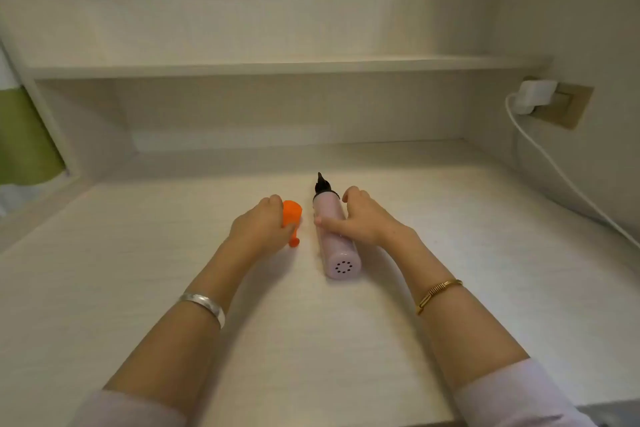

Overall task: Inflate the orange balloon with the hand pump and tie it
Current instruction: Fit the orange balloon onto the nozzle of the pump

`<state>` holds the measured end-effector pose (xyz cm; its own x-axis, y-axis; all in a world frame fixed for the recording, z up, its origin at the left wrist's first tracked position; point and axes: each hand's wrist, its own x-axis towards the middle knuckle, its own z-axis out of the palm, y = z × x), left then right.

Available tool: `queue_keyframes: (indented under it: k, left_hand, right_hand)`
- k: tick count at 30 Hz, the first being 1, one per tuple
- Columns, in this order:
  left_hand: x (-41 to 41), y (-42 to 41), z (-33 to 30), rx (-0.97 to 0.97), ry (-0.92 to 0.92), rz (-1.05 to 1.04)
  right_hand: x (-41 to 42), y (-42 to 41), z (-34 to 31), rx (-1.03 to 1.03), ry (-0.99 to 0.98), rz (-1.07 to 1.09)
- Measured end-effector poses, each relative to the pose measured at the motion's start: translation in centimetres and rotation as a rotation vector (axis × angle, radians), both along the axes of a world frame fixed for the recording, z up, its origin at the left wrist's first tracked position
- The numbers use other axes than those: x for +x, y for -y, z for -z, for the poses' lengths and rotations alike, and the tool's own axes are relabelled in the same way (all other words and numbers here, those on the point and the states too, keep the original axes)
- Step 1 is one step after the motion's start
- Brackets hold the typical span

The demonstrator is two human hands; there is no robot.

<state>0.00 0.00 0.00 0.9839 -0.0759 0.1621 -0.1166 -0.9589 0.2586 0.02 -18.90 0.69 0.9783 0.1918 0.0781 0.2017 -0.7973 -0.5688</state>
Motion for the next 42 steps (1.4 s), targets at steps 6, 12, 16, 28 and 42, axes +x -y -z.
queue_keyframes:
  k: [6, 12, 16, 28, 42]
  left_hand:
    - [-0.1, 0.4, 0.1, 0.084, -0.033, -0.059]
    - [0.0, 0.8, 0.0, 0.099, -0.045, -0.084]
    - [0.2, 1.0, 0.2, 0.111, -0.064, -0.087]
    - [0.6, 1.8, 1.3, 0.114, -0.130, -0.141]
    - [1.2, 2.1, 1.9, 0.001, -0.124, -0.195]
  right_hand:
    - [0.1, -0.7, 0.3, 0.041, -0.019, 0.005]
    - [0.5, -1.1, 0.4, 0.070, -0.120, 0.020]
    - [0.5, -1.3, 0.4, 0.099, -0.157, 0.022]
    - [0.4, -1.7, 0.2, 0.176, -0.218, 0.033]
    - [-0.1, -1.9, -0.3, 0.197, -0.264, 0.021]
